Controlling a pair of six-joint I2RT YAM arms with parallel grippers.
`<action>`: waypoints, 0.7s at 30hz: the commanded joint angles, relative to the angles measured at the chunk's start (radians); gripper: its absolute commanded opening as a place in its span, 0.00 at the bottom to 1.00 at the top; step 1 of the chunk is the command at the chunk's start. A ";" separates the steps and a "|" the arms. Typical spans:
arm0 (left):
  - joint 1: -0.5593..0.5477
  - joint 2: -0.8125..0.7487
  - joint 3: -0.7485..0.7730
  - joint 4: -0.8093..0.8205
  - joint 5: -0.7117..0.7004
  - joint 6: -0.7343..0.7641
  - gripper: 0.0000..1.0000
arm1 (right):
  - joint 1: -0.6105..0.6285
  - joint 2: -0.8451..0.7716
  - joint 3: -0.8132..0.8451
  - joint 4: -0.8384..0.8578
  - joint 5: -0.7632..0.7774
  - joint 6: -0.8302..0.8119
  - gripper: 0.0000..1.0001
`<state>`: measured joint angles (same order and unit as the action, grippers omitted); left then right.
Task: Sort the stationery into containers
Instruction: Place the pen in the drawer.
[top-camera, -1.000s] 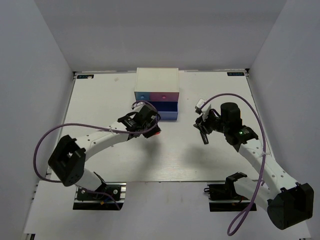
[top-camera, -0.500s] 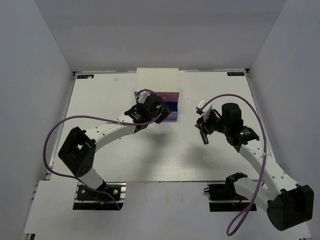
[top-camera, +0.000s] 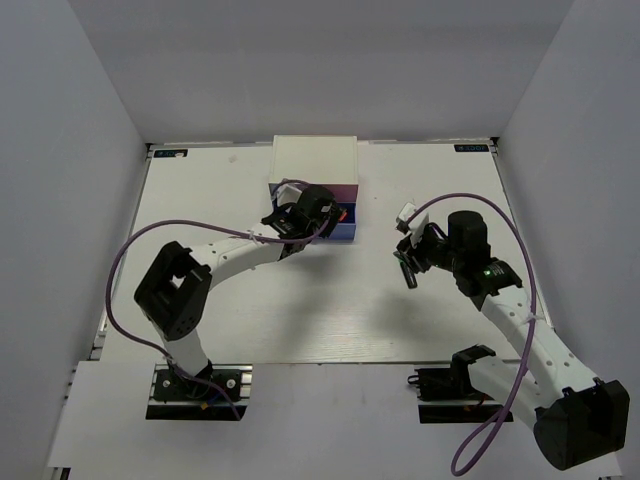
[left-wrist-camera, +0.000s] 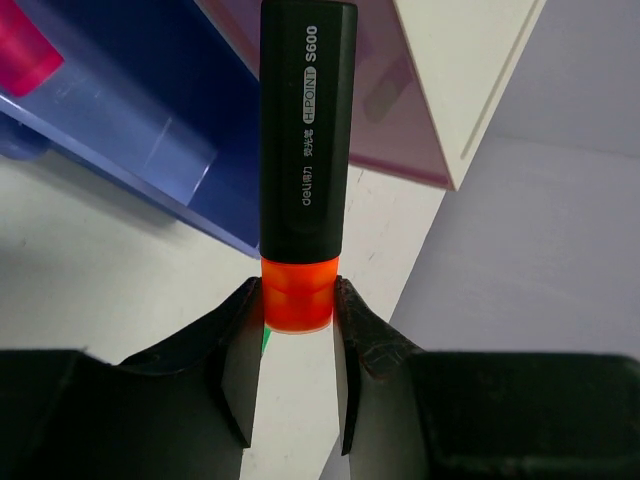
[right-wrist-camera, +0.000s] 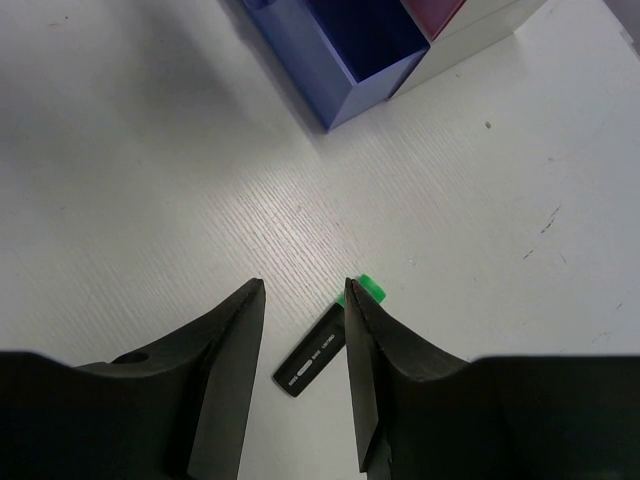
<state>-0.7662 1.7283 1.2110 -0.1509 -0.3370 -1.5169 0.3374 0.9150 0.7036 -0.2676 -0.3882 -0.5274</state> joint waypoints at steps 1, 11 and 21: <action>0.007 -0.001 0.039 0.024 -0.082 -0.048 0.13 | -0.006 -0.024 -0.009 0.010 0.000 0.001 0.44; 0.016 0.096 0.119 0.014 -0.115 -0.057 0.18 | -0.017 -0.048 -0.010 -0.007 0.015 0.003 0.48; 0.025 0.117 0.108 -0.006 -0.106 -0.077 0.56 | -0.028 -0.079 -0.026 -0.035 0.026 0.030 0.66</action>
<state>-0.7483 1.8633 1.2911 -0.1558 -0.4129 -1.5795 0.3164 0.8543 0.6838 -0.2966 -0.3649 -0.5121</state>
